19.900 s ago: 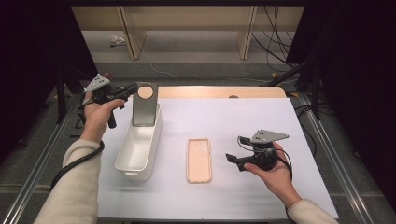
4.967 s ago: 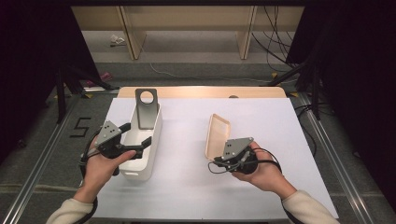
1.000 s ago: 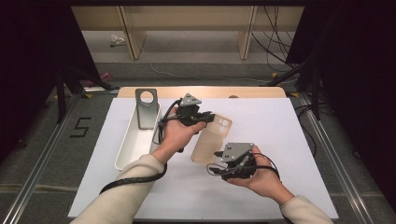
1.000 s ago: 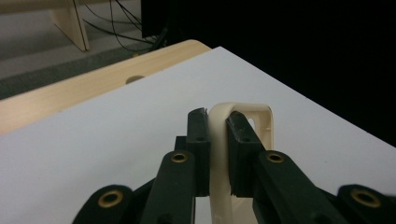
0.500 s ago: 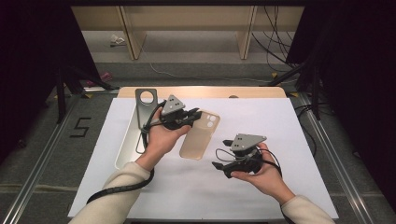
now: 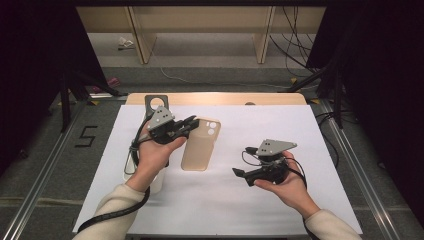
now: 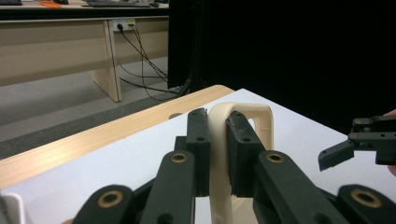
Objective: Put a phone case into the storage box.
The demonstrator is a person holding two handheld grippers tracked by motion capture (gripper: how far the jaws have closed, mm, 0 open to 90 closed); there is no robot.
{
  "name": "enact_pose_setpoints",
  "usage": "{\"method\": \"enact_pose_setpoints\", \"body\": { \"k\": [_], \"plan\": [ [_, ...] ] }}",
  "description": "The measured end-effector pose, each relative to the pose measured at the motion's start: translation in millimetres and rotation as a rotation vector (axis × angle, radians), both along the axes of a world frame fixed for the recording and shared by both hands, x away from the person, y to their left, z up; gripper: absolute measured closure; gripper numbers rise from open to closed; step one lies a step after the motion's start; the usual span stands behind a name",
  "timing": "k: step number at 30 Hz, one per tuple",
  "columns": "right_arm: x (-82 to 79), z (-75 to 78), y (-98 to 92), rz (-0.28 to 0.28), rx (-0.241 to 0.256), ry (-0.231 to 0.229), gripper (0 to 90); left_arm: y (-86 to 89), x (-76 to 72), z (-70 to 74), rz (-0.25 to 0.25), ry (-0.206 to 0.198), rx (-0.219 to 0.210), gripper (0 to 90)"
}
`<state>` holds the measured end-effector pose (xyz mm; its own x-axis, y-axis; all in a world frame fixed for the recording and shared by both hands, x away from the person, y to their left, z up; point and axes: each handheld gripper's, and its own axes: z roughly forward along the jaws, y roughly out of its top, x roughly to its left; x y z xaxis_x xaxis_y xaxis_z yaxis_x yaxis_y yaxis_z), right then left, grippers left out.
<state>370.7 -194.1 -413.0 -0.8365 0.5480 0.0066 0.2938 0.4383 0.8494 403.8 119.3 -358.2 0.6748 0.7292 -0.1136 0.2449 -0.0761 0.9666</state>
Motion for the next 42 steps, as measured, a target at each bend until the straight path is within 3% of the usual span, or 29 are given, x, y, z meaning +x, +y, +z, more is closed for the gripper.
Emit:
{"method": "enact_pose_setpoints", "body": {
  "k": [5,13,42],
  "plan": [
    [1.5,1.0,-11.0,-0.042,0.043,0.014,17.0,10.7,-3.6,-1.6,0.010,-0.009,-0.004,80.9],
    [0.0,1.1,-17.8,-0.047,0.041,0.008,16.4,17.8,-5.6,0.0,0.020,-0.021,-0.016,80.9],
    [-5.8,2.0,-39.7,-0.095,0.056,0.013,16.3,46.1,-3.0,25.6,0.055,-0.090,-0.039,80.9]
  ]
}}
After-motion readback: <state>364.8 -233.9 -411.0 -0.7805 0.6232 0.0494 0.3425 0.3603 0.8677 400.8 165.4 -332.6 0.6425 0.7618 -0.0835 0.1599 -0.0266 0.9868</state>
